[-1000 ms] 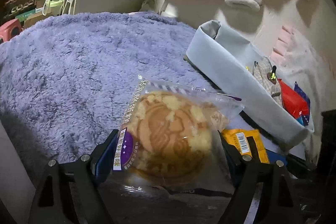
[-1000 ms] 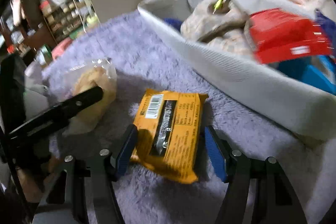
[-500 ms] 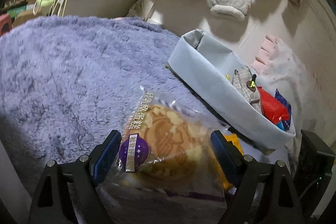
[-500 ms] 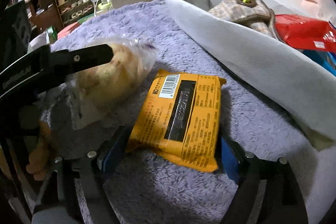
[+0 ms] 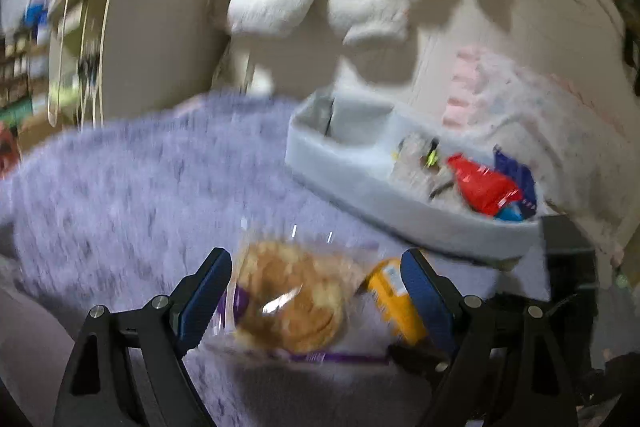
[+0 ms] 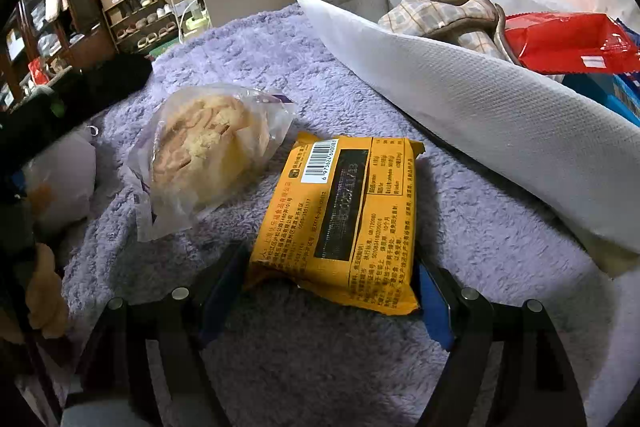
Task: Organize objects
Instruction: 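Close the right tool on the yellow package while the left tool holds the bun aloft, then lift the yellow package upright with the right tool while the left tool holds the bun, then hold the yellow package in the right tool beside the bun in the left tool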
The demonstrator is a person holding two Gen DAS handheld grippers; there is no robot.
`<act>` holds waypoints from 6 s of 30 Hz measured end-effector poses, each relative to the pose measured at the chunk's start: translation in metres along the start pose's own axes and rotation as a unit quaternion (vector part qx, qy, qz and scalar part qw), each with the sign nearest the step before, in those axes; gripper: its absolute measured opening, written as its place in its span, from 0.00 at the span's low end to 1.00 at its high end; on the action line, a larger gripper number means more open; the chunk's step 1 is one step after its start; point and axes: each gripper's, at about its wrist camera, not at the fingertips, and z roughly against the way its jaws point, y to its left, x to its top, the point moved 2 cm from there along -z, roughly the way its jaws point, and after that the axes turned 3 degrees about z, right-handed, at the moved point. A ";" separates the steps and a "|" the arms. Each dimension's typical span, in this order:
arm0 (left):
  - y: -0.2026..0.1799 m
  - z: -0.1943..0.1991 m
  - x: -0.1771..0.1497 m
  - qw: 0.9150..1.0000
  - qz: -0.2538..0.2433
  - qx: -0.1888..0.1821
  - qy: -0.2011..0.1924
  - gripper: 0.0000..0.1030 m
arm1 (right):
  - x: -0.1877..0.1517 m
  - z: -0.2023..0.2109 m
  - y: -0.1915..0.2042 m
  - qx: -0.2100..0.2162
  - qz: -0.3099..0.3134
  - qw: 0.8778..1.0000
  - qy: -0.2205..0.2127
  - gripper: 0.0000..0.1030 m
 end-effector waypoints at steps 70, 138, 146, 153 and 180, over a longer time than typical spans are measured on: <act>-0.035 0.004 -0.025 0.994 -0.075 0.074 -0.014 0.78 | -0.026 0.053 0.014 0.047 0.004 0.998 -0.053 0.46; -0.029 -0.058 -0.045 0.978 -0.089 0.096 0.160 1.00 | -0.026 0.060 0.019 0.029 0.017 0.996 -0.080 0.21; -0.032 -0.060 -0.045 0.975 -0.108 0.108 0.162 1.00 | -0.025 0.060 0.020 0.031 0.014 0.996 -0.079 0.22; -0.024 -0.062 -0.042 0.978 -0.092 0.091 0.165 1.00 | -0.026 0.060 0.019 0.032 0.012 0.996 -0.079 0.22; -0.025 -0.065 -0.043 0.977 -0.095 0.094 0.165 1.00 | -0.029 0.063 0.019 0.035 0.010 0.997 -0.072 0.22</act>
